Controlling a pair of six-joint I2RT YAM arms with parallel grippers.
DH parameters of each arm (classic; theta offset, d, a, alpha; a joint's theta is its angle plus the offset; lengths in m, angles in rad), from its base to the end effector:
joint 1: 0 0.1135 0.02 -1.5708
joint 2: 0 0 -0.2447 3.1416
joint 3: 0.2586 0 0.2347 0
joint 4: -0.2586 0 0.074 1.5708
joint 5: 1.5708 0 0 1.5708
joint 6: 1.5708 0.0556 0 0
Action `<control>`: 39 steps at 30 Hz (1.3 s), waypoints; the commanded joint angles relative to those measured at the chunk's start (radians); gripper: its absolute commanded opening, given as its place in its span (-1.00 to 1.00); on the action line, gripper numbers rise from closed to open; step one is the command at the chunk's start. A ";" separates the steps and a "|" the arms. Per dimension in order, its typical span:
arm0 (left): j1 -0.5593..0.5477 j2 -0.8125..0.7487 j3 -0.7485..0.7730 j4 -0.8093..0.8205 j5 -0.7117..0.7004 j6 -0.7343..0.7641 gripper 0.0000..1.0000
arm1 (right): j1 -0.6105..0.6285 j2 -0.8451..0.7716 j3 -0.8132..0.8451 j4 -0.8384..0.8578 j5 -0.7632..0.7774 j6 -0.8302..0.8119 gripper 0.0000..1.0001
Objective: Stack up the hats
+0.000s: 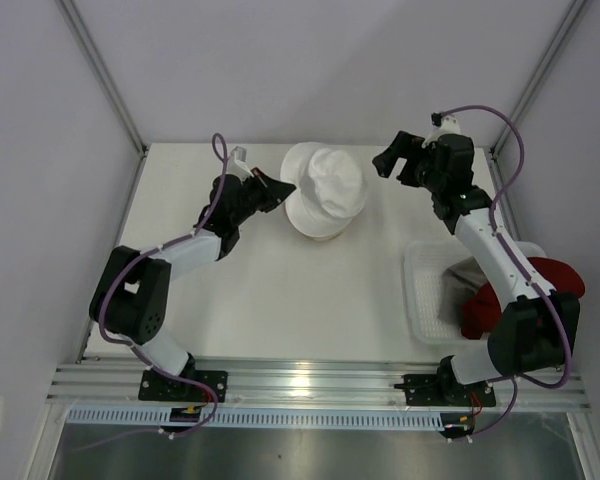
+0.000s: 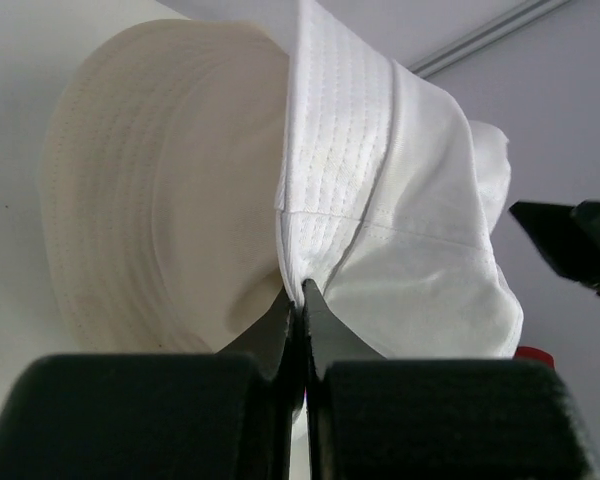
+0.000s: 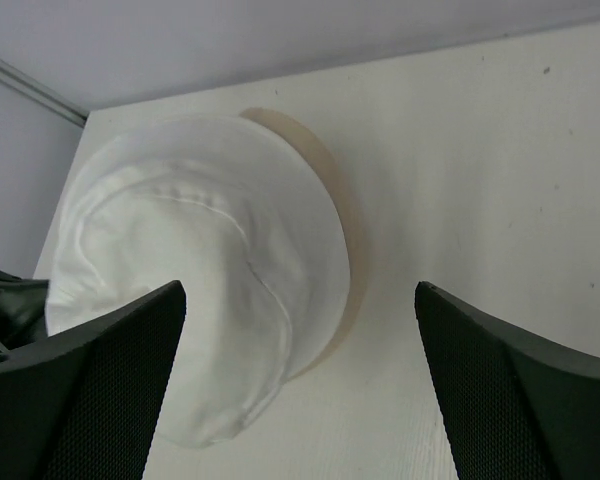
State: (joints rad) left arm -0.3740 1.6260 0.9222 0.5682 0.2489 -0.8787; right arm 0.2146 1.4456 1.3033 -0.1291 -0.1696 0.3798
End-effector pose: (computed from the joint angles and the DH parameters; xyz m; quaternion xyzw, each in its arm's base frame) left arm 0.3413 -0.1487 0.2395 -0.1076 0.7443 -0.4583 0.4738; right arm 0.3367 0.0830 0.3490 0.0144 0.7949 0.2410 0.5566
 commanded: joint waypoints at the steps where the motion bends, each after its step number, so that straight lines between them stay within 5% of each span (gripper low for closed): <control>1: 0.037 0.040 -0.019 0.035 -0.010 -0.028 -0.99 | 0.012 -0.016 -0.048 0.089 -0.002 0.050 0.99; 19: 0.055 0.121 0.020 -0.194 -0.049 -0.074 -0.99 | -0.004 0.199 -0.121 0.362 -0.033 0.157 0.88; 26: 0.055 0.164 0.055 -0.269 -0.056 -0.072 -0.99 | -0.012 0.295 -0.137 0.523 -0.125 0.263 0.51; 39: 0.060 0.161 0.060 -0.284 -0.042 -0.065 -0.99 | -0.020 0.420 -0.203 0.753 -0.241 0.399 0.32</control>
State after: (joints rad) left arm -0.3244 1.7489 0.9936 0.4309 0.2211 -0.9779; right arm 0.2024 1.8488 1.1225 0.4934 -0.3614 0.7273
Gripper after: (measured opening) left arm 0.011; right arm 0.667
